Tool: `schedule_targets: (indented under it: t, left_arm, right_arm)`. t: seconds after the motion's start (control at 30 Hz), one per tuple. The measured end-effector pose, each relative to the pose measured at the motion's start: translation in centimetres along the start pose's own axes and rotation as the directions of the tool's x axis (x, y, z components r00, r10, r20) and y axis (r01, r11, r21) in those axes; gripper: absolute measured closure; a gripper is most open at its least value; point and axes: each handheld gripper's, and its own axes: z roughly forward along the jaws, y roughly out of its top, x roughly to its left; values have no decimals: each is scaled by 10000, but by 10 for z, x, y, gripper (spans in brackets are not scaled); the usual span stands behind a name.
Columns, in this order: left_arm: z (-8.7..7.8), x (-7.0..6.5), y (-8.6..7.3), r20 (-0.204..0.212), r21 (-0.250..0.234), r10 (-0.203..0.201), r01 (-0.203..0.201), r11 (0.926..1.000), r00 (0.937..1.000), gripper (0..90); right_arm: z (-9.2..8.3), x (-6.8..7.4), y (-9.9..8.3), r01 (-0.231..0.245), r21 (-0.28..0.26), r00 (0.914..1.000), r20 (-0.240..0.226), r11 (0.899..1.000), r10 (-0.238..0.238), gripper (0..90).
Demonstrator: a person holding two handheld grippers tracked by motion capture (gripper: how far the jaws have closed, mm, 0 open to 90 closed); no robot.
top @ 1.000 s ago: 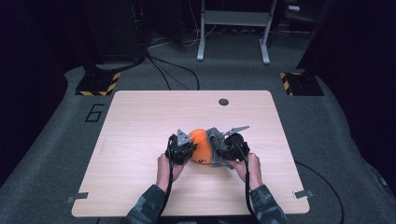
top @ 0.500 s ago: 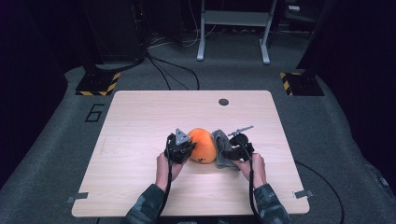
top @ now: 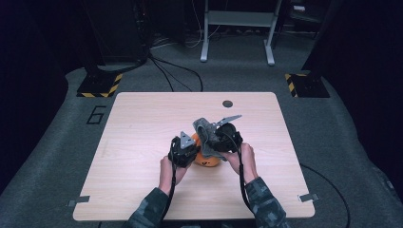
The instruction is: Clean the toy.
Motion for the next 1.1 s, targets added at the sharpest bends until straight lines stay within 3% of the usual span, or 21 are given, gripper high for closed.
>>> schedule_targets:
  t: [0.57,1.1]
  left_arm:
    - [0,1,0,99,-34,44,-44,10000,9999,842]
    - [1,3,0,89,-40,86,-86,10000,9999,836]
  right_arm:
    - [-1,-10,-25,-255,2,9996,125,9997,255,709]
    - [8,-27,-62,-853,516,9963,172,9950,846,705]
